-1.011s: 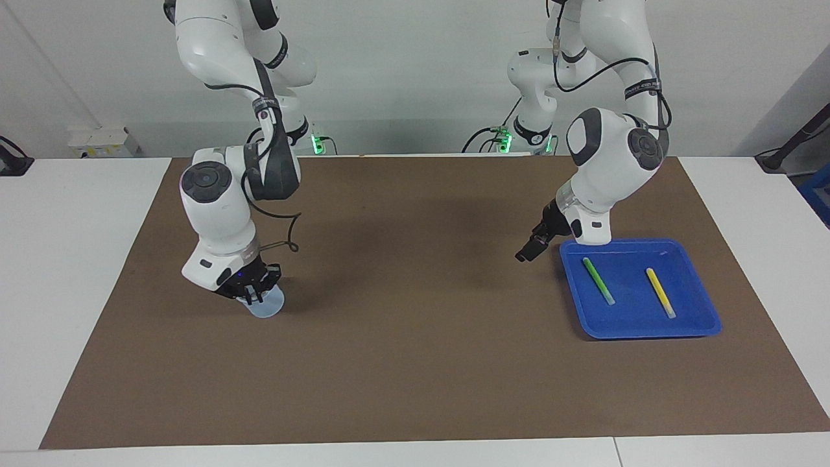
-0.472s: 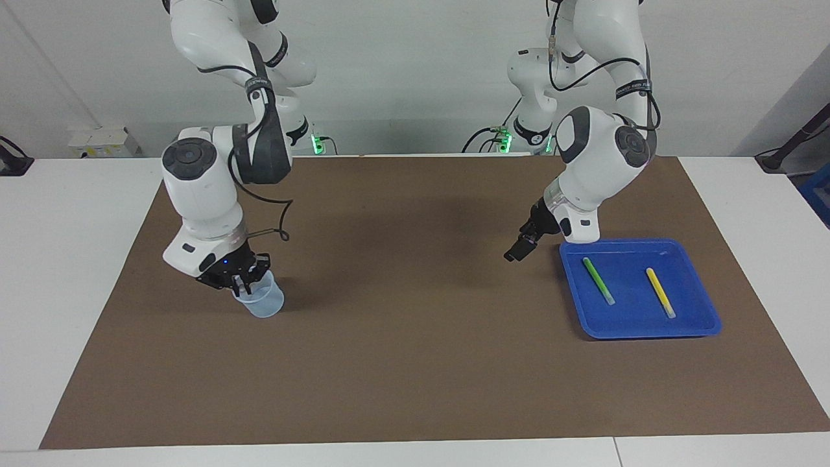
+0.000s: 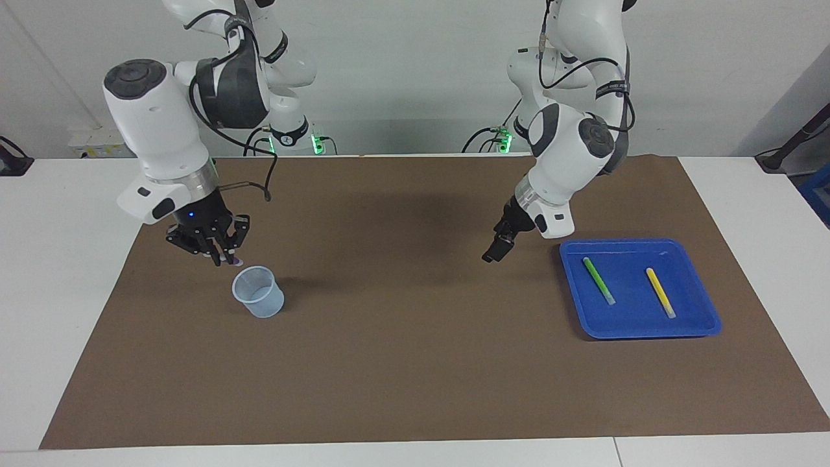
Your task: Right arm passes pens to left for tray arrangement
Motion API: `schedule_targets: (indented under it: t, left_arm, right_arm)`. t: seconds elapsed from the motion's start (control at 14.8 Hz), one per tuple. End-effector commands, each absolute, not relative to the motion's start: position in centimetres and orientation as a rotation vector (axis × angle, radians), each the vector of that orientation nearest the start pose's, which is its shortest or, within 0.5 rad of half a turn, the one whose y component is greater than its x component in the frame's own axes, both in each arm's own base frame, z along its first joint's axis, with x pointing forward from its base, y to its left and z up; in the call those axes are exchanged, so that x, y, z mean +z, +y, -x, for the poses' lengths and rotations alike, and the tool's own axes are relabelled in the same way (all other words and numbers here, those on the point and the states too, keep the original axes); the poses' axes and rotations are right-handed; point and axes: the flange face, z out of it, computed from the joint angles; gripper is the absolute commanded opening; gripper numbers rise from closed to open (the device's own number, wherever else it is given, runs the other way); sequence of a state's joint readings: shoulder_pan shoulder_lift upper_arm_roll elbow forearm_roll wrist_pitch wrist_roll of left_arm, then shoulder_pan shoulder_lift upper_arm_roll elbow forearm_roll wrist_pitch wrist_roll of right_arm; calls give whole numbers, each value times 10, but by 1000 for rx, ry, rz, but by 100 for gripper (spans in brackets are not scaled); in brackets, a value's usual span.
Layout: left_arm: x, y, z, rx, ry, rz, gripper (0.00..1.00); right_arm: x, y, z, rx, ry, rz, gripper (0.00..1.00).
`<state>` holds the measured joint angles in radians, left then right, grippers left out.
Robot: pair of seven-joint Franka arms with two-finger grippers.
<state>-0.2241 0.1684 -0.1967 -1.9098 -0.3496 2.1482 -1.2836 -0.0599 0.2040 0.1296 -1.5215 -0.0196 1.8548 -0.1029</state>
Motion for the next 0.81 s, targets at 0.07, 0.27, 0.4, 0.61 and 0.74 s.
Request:
schedule_targets:
  t: [0.07, 0.27, 0.4, 0.61, 0.74]
  left_arm:
    - [422, -306, -521, 431, -1932, 2814, 100]
    - [430, -329, -520, 439, -2181, 2674, 100]
    - [444, -336, -522, 458, -2330, 2566, 100]
    - [456, -368, -510, 521, -2577, 2326, 100]
    - [463, -379, -508, 530, -2692, 2246, 100]
  right_arm:
    - [562, 43, -637, -133, 18, 2977, 0]
    - [561, 60, -635, -91, 225, 2908, 0]
    - [559, 70, -634, -51, 358, 2828, 0]
    - [560, 105, -632, 4, 504, 2737, 0]
    - [555, 130, -628, 42, 564, 2702, 0]
